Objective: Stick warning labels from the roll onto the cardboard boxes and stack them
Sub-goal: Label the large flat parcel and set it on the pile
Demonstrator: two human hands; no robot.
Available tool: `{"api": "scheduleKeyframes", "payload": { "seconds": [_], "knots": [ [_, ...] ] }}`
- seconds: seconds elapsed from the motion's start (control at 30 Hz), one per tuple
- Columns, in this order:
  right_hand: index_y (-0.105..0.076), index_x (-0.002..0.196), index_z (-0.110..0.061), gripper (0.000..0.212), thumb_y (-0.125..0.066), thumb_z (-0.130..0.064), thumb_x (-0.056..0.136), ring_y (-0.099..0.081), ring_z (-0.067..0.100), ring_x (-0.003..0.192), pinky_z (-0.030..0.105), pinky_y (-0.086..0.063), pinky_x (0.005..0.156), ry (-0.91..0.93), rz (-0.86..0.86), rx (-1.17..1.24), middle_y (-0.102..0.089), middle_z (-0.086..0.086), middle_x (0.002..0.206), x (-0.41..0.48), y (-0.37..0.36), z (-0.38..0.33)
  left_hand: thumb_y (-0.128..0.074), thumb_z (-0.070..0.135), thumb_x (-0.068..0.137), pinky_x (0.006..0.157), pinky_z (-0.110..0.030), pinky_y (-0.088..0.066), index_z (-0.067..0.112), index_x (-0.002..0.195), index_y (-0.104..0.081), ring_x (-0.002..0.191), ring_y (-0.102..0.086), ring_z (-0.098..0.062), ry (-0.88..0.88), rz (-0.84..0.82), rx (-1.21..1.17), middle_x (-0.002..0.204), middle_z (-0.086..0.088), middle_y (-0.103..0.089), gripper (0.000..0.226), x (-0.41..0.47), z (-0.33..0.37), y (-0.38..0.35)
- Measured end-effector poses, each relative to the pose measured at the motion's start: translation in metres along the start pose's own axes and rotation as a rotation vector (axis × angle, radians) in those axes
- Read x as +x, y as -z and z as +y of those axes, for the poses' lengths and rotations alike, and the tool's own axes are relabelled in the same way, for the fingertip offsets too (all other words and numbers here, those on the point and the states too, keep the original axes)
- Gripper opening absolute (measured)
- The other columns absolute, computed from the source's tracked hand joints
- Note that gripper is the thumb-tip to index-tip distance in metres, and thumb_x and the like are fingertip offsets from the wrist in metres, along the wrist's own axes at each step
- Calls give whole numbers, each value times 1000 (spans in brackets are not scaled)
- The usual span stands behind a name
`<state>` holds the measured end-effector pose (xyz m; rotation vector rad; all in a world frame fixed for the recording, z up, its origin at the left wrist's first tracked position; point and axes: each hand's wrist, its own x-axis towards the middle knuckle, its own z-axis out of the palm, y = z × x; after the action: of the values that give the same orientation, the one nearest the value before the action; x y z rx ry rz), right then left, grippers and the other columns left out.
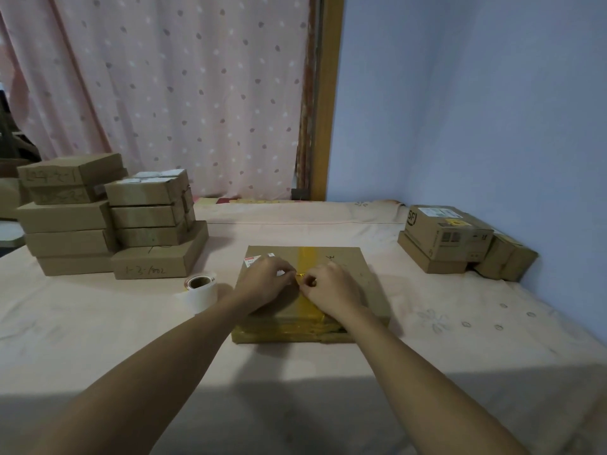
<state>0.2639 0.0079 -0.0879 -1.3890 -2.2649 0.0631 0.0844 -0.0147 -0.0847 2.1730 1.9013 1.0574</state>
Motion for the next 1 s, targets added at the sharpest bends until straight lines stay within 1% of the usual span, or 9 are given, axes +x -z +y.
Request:
{"api": "scheduleKeyframes", "payload": {
  "seconds": [0.13, 0.3, 0.4, 0.57, 0.67, 0.77, 0.87, 0.93, 1.0],
  "knots": [
    [-75, 98, -44, 40, -51, -71, 79, -62, 17, 101, 39, -56, 82, -95, -36, 177, -64, -9, 108, 4, 4, 16, -55, 30, 103, 83, -31, -37, 20, 112, -77, 112, -53, -20, -110, -31, 153, 117, 2, -70, 26, 0, 6, -5],
    [-71, 122, -44, 32, -52, -51, 98, -52, 14, 121, 43, -51, 98, 15, -114, 79, -67, -17, 125, 0, 6, 29, -59, 35, 99, 85, -30, -40, 23, 113, -77, 110, -52, -17, -155, -12, 238, 115, 3, -70, 26, 1, 4, -7],
    [-71, 120, -43, 29, -52, -50, 99, -49, 14, 122, 43, -48, 99, 6, -128, 92, -66, -20, 127, 0, 7, 29, -62, 44, 96, 83, -28, -38, 25, 113, -77, 111, -50, -15, -113, -6, 216, 115, 4, -68, 29, 3, 1, -9],
    [-72, 121, -35, 27, -55, -42, 101, -47, 18, 123, 40, -44, 99, -19, -101, 75, -64, -10, 127, 2, 10, 30, -63, 58, 91, 86, -30, -35, 30, 115, -75, 116, -45, -13, -31, -69, 198, 122, 7, -62, 39, 4, -3, -9],
    [-74, 116, -33, 27, -55, -43, 100, -49, 17, 121, 41, -48, 99, -44, -92, 71, -64, -10, 123, 0, 12, 33, -63, 60, 89, 88, -30, -34, 31, 117, -74, 118, -46, -14, -18, -105, 196, 125, 6, -62, 42, 6, -5, -8],
    [-72, 110, -22, 26, -54, -37, 100, -53, 21, 116, 37, -48, 93, -197, 5, 63, -64, -3, 119, -1, 19, 46, -65, 60, 88, 90, -32, -34, 31, 117, -74, 120, -46, -16, -4, -118, 191, 127, 6, -61, 42, 6, -6, -4],
    [-61, 124, -12, 36, -54, -36, 98, -52, 27, 119, 38, -46, 89, -407, 106, 8, -59, 6, 126, -5, 32, 63, -63, 48, 92, 90, -36, -40, 20, 117, -73, 114, -48, -21, 52, -4, 250, 123, -1, -62, 39, -1, -13, 7],
    [-55, 130, -10, 48, -55, -46, 97, -54, 30, 119, 38, -46, 85, -549, 28, 73, -57, 9, 130, -6, 36, 76, -58, 41, 94, 89, -39, -46, 12, 116, -67, 109, -50, -27, 187, 40, 382, 118, -9, -61, 38, -4, -24, 17],
    [-59, 127, -12, 53, -56, -54, 95, -61, 30, 110, 38, -51, 87, -693, -107, 339, -64, 8, 123, -8, 37, 85, -52, 38, 95, 88, -44, -50, 9, 110, -59, 104, -53, -30, 381, 0, 397, 113, -13, -58, 33, -8, -31, 25]
  ]
}}
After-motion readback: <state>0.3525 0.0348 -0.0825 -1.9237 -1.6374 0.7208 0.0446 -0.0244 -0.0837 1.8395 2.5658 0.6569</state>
